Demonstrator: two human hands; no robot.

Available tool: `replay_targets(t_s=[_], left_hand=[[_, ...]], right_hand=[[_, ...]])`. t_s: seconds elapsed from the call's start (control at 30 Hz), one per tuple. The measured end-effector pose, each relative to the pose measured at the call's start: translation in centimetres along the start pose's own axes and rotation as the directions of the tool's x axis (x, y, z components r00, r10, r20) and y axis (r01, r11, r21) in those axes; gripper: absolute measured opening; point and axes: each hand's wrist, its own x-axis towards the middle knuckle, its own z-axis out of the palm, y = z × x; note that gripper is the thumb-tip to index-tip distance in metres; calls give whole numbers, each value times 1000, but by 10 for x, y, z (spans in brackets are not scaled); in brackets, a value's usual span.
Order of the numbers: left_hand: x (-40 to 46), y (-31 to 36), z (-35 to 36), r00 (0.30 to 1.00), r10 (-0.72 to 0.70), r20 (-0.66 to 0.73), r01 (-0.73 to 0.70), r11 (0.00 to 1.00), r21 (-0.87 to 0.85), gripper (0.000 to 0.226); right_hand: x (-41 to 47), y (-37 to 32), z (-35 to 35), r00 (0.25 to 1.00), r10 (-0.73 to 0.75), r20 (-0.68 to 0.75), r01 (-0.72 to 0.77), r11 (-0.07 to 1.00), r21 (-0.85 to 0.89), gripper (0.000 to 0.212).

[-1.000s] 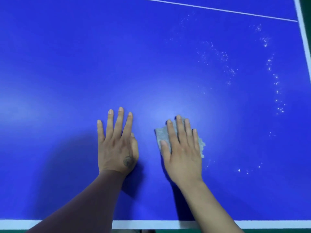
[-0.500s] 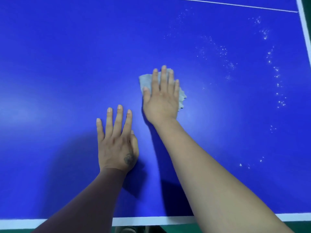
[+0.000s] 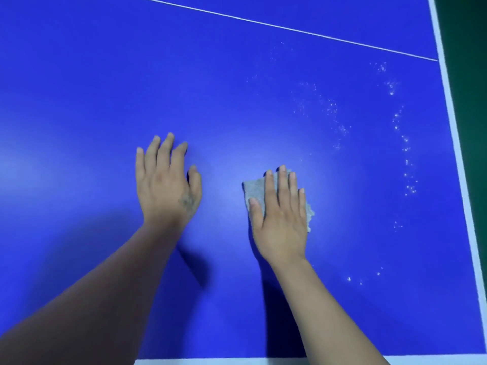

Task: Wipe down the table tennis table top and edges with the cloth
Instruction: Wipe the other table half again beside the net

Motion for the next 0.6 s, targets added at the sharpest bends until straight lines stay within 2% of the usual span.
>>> replay_targets(t_s=[0.13, 0.23, 0.33, 0.43, 0.6], left_hand=[[79, 8, 23, 994, -64, 85, 60, 997, 54, 63], [101, 5, 40, 987, -122, 107, 109, 987, 122, 71], [104, 3, 45, 989, -123, 86, 111, 985, 132, 70], [106, 4, 44, 989, -126, 75, 115, 985, 129, 68], [106, 6, 47, 992, -123, 41, 117, 984, 131, 66]], right_hand=[[71, -12, 2, 989, 147, -29, -147, 989, 11, 74], [125, -38, 5, 986, 169, -6, -169, 985, 23, 74], [157, -74, 10, 994, 112, -10, -112, 994, 5, 72], [155, -98, 17, 997, 9, -75, -9, 1000, -6, 70], [112, -80, 15, 993, -116, -25, 117, 992, 53, 65]])
